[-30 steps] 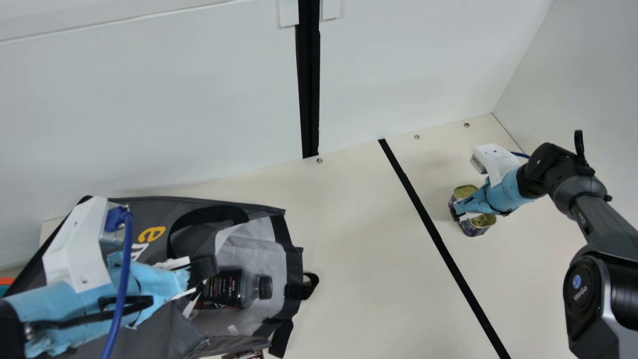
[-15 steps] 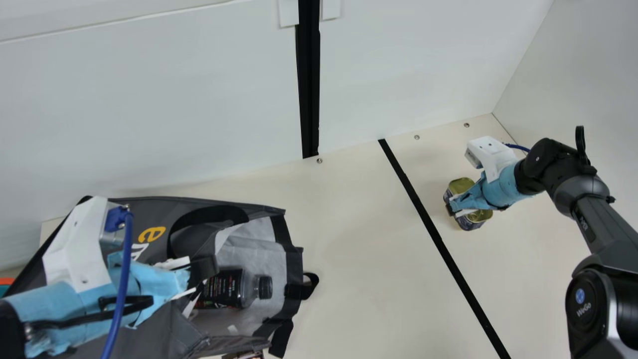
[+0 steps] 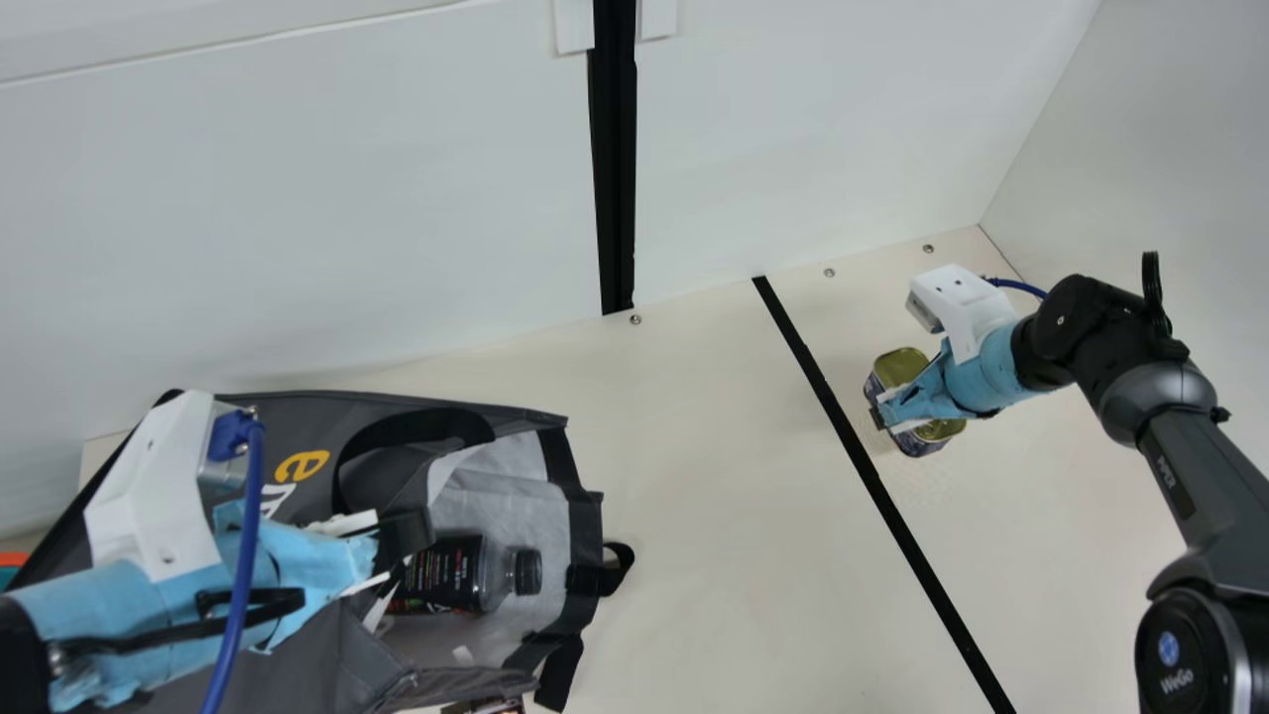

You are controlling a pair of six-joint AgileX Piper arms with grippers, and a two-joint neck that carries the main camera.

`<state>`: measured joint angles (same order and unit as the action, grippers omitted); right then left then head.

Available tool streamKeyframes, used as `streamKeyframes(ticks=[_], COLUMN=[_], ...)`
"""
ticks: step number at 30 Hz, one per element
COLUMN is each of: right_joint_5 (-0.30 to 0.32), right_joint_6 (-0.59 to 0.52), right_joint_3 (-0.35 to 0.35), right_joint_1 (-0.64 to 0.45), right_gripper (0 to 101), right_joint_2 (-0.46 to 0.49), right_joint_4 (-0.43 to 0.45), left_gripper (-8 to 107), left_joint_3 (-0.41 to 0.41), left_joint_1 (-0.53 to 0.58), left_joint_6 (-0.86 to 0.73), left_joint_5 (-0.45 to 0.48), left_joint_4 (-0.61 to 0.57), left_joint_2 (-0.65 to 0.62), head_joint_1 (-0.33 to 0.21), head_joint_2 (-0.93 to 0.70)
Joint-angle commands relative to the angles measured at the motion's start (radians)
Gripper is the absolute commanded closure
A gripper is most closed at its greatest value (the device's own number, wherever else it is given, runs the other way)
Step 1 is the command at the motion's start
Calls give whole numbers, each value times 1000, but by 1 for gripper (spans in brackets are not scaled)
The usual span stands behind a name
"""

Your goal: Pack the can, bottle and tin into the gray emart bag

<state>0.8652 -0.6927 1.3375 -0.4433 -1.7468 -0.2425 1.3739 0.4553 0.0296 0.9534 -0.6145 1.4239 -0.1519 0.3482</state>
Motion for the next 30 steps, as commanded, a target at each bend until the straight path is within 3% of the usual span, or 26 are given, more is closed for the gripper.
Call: streamKeyframes(ticks=[1,30], right_joint_5=[0,2], right_joint_6=[1,84], right_joint_3=[-10,-192], right_joint_1=[7,224], right_gripper=[101,101], right_joint_2=[17,251], right_joint_4=[-3,29], left_gripper=[89,89], left_joint_3=[0,0], left_joint_1=[0,0], left_joint_6=[0,0], left_joint_5=[0,0], left_joint_4=[0,0], left_joint_2=[0,0], head_joint_1=[-23,-23], head_joint_2=[1,1])
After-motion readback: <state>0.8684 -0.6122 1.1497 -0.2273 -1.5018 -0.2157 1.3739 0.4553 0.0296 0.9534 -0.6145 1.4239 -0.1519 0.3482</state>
